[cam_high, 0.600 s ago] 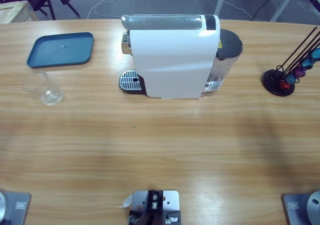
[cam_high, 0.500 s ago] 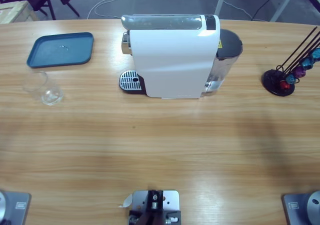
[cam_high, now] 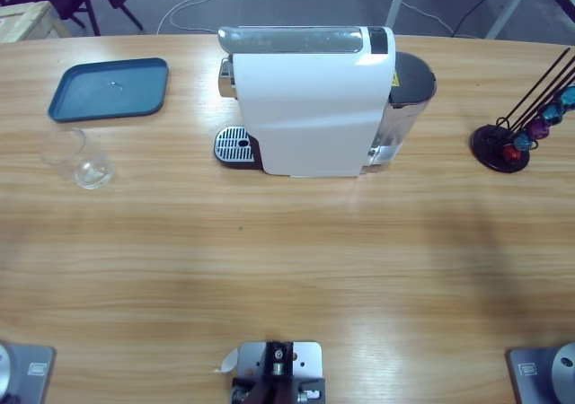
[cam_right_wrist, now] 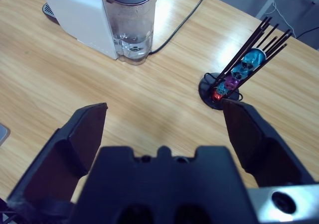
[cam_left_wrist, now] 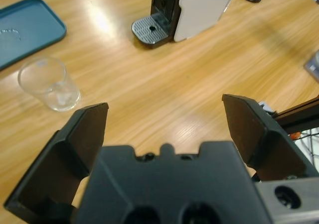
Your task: Pour coffee
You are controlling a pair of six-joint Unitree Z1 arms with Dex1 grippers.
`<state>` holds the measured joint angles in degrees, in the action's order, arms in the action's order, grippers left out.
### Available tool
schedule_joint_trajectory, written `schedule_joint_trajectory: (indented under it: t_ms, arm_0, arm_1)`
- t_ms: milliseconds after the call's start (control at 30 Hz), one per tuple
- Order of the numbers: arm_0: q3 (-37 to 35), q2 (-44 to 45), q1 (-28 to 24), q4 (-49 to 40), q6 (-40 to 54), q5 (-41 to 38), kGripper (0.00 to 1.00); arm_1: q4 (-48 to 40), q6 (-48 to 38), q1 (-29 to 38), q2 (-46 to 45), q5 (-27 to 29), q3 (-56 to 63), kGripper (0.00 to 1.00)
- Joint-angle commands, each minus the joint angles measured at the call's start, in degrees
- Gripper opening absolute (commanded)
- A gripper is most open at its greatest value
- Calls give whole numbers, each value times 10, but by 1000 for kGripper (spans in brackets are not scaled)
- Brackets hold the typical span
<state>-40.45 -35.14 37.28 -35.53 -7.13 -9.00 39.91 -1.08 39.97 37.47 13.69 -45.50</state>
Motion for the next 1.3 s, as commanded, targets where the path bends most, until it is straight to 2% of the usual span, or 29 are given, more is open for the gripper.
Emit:
schedule_joint_trajectory:
  t_ms: [33, 267, 433, 667, 833, 900, 967, 1067, 1133, 1167, 1300]
  arm_0:
    - [-160, -229, 1, -5, -51, -29, 996]
    - [-344, -461, -15, -8, -150, -37, 996]
    - [-411, -558, -17, 7, -208, -23, 996]
    - [-421, -646, -28, 121, -348, -50, 991]
    - [-441, -695, -28, 125, -361, -136, 979]
    - [-437, -701, -24, 124, -360, -169, 940]
    - [-431, -699, -18, 122, -359, -175, 925]
    - [-426, -694, -16, 118, -360, -174, 831]
    - [-424, -688, -16, 118, -359, -169, 673]
    - [-422, -685, -16, 117, -359, -167, 643]
    - [-407, -672, -16, 102, -361, -161, 642]
  arm_1:
    - [-4, -1, 0, 11, -2, 15, 1000]
    - [-4, -1, 0, 6, -2, 16, 1000]
    - [-2, -1, 0, 23, -2, 11, 1000]
    - [-3, -1, 0, 22, -2, 12, 1000]
    - [-2, -2, 0, 31, -2, 9, 1000]
    - [-2, -2, 0, 32, -2, 9, 1000]
    - [-2, -2, 0, 32, -2, 9, 1000]
    - [-2, -2, 0, 31, -2, 9, 1000]
    - [-2, -2, 0, 31, -2, 9, 1000]
    - [-2, -2, 0, 31, -2, 9, 1000]
    - [-2, -2, 0, 31, -2, 9, 1000]
